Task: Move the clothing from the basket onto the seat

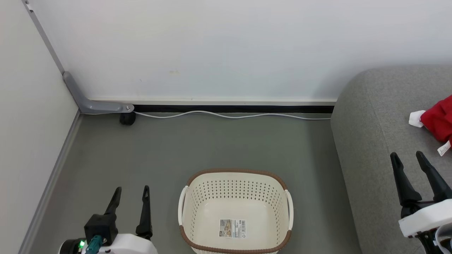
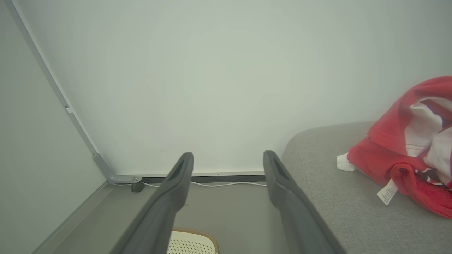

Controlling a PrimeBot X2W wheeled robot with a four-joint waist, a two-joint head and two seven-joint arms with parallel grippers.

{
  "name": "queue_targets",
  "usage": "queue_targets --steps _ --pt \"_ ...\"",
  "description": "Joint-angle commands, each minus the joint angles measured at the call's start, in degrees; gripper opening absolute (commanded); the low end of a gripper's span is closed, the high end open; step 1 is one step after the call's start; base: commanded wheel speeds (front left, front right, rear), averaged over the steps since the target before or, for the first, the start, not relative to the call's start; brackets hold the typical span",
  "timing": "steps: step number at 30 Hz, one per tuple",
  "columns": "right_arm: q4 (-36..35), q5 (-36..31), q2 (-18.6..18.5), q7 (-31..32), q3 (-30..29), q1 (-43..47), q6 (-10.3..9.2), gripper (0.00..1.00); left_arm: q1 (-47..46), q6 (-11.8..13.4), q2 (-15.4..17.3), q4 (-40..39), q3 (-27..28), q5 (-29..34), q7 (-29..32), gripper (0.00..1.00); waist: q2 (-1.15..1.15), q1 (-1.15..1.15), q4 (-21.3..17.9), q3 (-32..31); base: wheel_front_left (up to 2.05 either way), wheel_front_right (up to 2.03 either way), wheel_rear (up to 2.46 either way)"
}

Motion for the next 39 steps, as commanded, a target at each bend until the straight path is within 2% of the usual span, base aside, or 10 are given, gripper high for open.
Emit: queue_targets --steps 1,6,13,24,39 --pt "-1.7 -0.97 -0.88 -0.35 -0.05 0.47 0.17 1.0 -0.24 0.62 0.37 -2.09 2.96 0.89 -0.35 1.0 0.0 0.0 -0.02 -0.3 0.0 0.0 0.0" --pt "-3.04 -3.44 0.96 -0.35 -2.08 2.83 0.17 1.0 4.17 1.12 -1.01 -5.79 7.54 3.87 -0.35 1.0 0.0 0.0 -0.31 -0.65 0.0 0.0 0.0" --pt "-5.18 -5.18 2.69 -0.35 -4.2 5.33 0.17 1.0 9.5 0.13 -3.12 -10.17 9.79 6.75 -0.35 1.0 0.0 0.0 -0.6 -0.25 0.0 0.0 0.0" --pt "-6.08 -6.28 3.41 -0.35 -5.13 6.78 0.17 1.0 10.78 -0.97 -3.88 -11.43 9.76 8.24 -0.35 1.0 0.0 0.0 -0.43 0.18 0.0 0.0 0.0" --pt "-5.19 -5.94 3.45 -0.35 -4.64 6.5 0.17 1.0 10.28 -0.84 -3.91 -11.48 7.73 6.98 -0.35 1.0 0.0 0.0 -0.46 0.51 0.0 0.0 0.0"
